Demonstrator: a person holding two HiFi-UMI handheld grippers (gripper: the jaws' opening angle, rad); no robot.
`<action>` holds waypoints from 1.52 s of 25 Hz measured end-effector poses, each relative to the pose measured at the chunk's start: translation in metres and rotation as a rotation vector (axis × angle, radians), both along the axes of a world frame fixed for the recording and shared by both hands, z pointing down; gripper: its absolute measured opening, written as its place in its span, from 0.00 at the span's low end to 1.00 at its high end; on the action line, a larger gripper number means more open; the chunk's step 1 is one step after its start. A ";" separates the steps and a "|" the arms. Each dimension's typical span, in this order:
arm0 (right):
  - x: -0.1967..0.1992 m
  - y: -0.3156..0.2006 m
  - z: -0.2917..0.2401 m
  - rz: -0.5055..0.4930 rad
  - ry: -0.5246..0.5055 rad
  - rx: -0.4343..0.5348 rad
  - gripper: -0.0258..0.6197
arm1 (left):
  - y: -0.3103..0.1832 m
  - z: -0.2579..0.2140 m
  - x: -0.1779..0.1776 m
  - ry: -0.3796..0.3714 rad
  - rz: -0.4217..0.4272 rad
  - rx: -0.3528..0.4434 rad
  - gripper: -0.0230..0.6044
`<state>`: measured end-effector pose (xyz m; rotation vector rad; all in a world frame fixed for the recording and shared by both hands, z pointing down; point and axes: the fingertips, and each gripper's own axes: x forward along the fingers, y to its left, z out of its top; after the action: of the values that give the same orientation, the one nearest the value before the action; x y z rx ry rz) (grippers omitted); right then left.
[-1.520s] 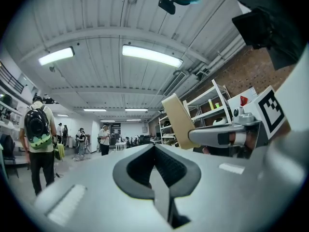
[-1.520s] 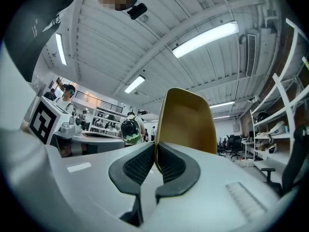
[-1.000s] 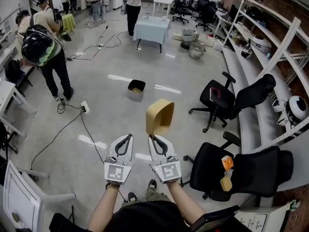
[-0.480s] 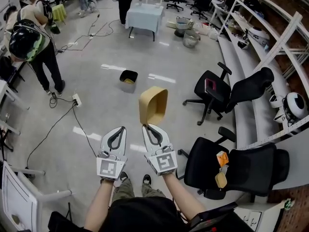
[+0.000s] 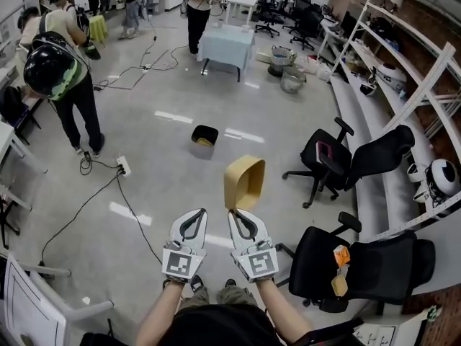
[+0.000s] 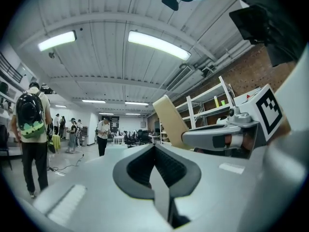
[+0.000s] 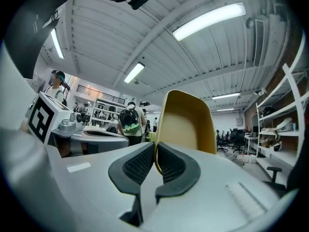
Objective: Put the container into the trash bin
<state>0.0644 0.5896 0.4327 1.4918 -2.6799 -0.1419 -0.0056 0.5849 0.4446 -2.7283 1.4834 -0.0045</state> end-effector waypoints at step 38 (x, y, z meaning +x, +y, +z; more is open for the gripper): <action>0.017 -0.307 0.022 -0.009 -0.025 -0.025 0.09 | -0.302 0.019 0.013 -0.035 -0.020 0.008 0.01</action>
<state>0.0813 0.2822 0.4543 1.4851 -2.6979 -0.0908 0.0078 0.2831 0.4634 -2.6933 1.4982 -0.0461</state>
